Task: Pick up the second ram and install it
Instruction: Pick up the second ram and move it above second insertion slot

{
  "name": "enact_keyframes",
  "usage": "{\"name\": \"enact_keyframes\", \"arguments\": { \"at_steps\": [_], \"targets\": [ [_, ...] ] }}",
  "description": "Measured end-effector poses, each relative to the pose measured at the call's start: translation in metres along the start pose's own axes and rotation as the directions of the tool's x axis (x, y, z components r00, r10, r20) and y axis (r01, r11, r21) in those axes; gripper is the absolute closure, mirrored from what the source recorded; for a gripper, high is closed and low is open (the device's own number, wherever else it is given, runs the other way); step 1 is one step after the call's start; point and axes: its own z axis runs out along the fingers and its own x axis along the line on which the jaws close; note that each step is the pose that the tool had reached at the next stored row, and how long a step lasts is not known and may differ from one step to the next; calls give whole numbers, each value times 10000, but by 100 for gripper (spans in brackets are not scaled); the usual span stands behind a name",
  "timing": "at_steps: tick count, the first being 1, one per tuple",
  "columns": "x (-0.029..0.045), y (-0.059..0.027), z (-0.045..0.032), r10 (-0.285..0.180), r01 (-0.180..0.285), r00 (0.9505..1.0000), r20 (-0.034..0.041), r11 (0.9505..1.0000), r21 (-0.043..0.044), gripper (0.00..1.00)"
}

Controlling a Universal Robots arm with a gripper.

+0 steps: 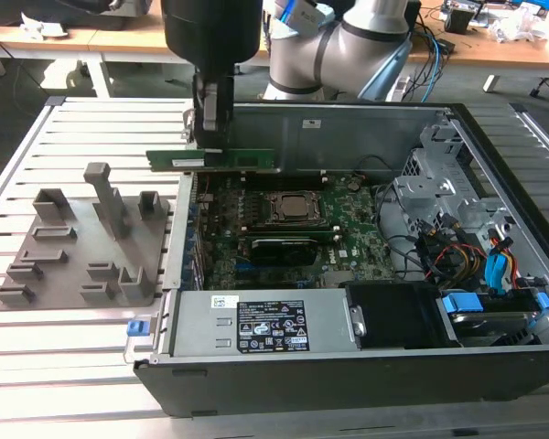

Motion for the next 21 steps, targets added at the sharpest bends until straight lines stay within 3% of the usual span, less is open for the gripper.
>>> {"name": "enact_keyframes", "arguments": {
  "at_steps": [3,5,7,10,13,16,21],
  "targets": [
    [-23,-232,-11,3,-3,10000,-1,10000,-28,86],
    [-27,-287,-11,1,-1,10000,13,10000,-38,86],
    [-43,-395,-10,3,-3,10000,19,10000,-62,86],
    [-125,-626,-8,3,-3,10000,17,9999,-118,86],
    [-282,-820,3,5,-5,10000,15,9999,-156,86],
    [-384,-975,22,8,-8,10000,5,9998,-207,86],
    [-451,-1164,69,9,-9,10000,-6,9996,-271,86]
  ]
}}
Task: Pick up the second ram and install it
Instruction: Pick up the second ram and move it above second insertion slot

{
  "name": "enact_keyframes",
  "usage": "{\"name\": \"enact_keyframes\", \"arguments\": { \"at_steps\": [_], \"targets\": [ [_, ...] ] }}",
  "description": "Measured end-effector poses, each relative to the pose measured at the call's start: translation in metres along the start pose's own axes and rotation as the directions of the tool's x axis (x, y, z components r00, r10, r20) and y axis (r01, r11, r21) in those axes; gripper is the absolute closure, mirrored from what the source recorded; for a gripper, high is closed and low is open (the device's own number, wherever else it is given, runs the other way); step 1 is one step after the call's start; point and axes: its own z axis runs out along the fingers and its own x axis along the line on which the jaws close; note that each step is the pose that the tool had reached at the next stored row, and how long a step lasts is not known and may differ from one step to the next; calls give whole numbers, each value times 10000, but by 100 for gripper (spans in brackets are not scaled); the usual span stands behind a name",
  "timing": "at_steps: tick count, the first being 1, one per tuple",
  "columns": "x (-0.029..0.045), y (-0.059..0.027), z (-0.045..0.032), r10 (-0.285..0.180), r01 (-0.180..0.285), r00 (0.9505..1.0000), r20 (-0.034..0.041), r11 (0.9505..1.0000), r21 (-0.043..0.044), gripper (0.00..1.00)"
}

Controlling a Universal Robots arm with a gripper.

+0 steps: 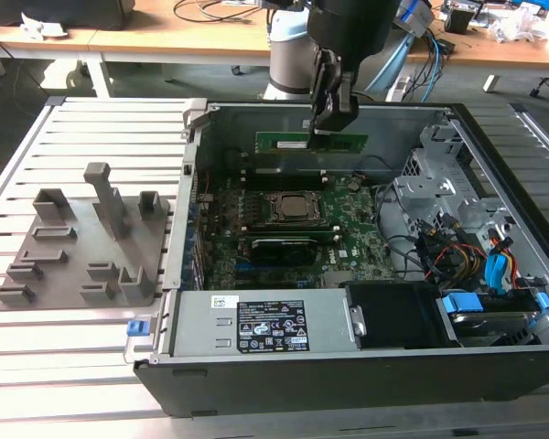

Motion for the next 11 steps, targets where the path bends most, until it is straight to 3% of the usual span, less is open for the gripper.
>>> {"name": "enact_keyframes", "arguments": {
  "at_steps": [11],
  "targets": [
    [-2,-75,197,2,-2,10000,-1,10000,-44,86]
  ]
}}
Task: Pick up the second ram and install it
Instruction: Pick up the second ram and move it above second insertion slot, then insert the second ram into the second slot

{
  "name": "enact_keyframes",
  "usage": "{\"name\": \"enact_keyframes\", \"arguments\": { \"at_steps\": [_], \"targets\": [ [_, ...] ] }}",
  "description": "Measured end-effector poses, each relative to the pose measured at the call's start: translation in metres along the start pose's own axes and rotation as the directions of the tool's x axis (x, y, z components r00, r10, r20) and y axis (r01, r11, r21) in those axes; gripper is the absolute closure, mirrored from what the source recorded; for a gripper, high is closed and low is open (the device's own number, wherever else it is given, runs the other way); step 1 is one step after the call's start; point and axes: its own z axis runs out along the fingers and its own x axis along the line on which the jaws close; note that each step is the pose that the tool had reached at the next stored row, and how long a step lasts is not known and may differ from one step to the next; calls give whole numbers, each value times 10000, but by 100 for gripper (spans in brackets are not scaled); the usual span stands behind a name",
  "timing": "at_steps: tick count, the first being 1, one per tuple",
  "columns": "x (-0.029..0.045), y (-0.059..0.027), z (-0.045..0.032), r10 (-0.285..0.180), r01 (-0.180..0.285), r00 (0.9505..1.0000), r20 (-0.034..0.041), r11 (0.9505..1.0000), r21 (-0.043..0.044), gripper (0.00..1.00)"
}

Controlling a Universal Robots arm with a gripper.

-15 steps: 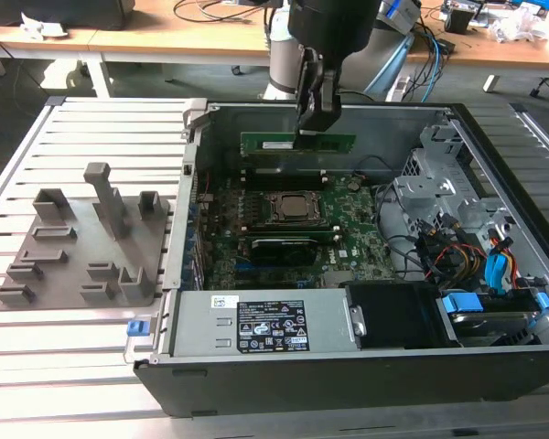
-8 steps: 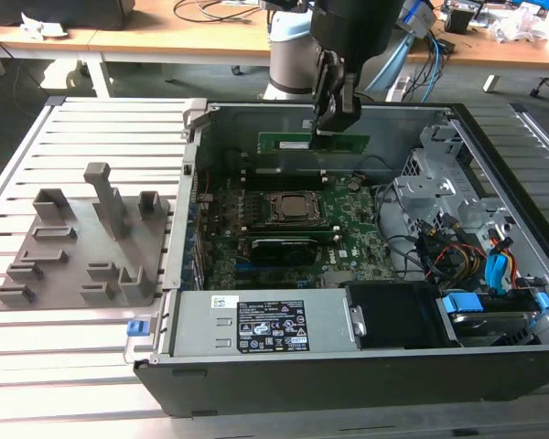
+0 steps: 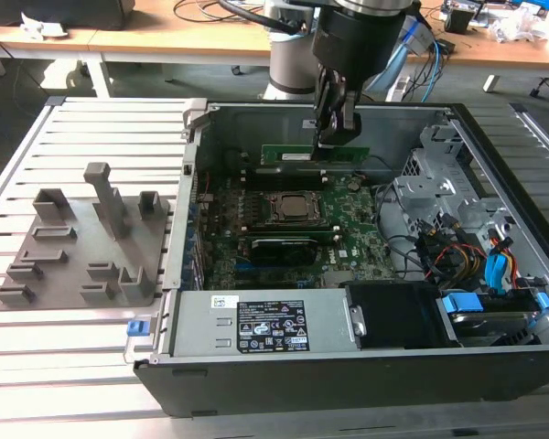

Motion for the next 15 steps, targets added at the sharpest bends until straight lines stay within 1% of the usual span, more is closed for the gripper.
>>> {"name": "enact_keyframes", "arguments": {
  "at_steps": [10,13,15],
  "targets": [
    [0,-2,7,-1,1,10000,0,10000,0,86],
    [0,-4,32,-1,1,10000,0,10000,-1,86],
    [0,-6,65,-1,1,10000,1,10000,-1,86]
  ]
}}
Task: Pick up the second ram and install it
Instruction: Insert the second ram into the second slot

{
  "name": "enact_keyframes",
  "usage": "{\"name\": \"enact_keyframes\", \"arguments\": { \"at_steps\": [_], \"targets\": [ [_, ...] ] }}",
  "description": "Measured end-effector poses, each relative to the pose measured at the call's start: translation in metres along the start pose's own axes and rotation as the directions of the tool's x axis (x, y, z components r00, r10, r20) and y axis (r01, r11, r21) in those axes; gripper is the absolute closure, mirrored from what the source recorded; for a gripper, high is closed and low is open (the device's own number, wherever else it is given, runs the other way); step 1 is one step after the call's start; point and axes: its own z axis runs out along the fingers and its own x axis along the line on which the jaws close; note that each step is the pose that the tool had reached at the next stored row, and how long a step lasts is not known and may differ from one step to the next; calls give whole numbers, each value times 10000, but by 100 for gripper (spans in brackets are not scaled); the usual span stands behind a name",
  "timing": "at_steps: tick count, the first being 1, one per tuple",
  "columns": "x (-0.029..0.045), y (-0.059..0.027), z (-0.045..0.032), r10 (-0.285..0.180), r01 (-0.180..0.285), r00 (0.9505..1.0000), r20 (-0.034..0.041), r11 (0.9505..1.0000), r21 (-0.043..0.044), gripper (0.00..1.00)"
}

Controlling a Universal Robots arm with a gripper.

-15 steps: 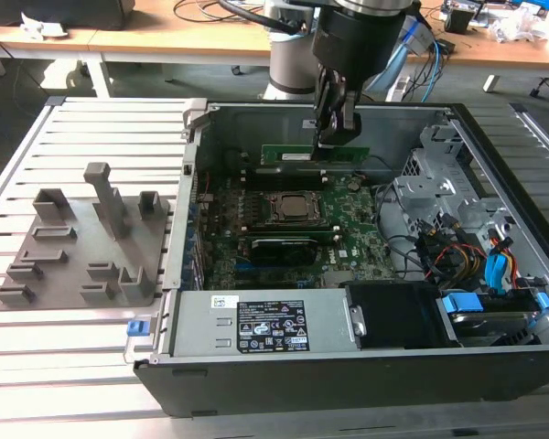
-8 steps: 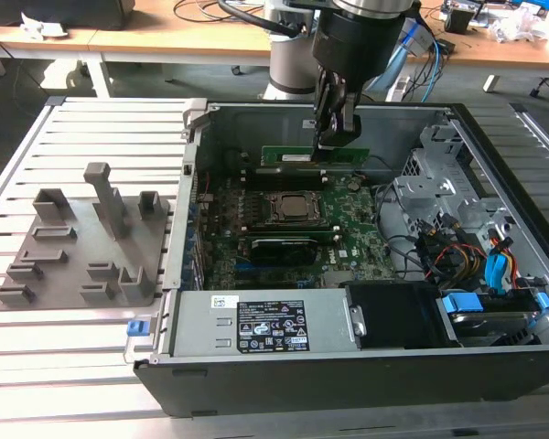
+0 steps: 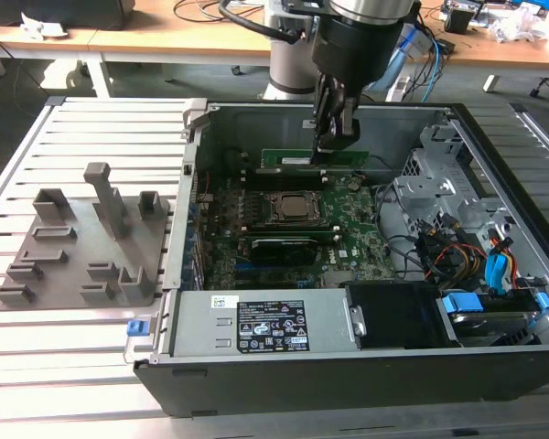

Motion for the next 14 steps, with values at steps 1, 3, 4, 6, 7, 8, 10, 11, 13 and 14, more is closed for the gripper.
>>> {"name": "enact_keyframes", "arguments": {
  "at_steps": [1,3,4,6,7,8,10,11,13,14],
  "targets": [
    [0,-1,18,0,0,10000,0,10000,-1,86],
    [2,-5,60,1,-1,10000,-1,10000,-1,86],
    [2,-6,80,0,0,10000,0,10000,-1,86],
    [3,-8,97,0,0,10000,0,10000,-1,86],
    [3,-9,112,0,0,10000,-1,10000,-1,86],
    [3,-10,120,0,0,10000,-2,10000,-1,86],
    [4,-11,138,0,0,10000,-2,10000,-1,86],
    [4,-12,148,0,0,10000,-1,10000,-1,86],
    [3,-15,180,0,0,10000,-1,10000,-1,86],
    [2,-16,192,1,-1,10000,0,10000,-1,86]
  ]
}}
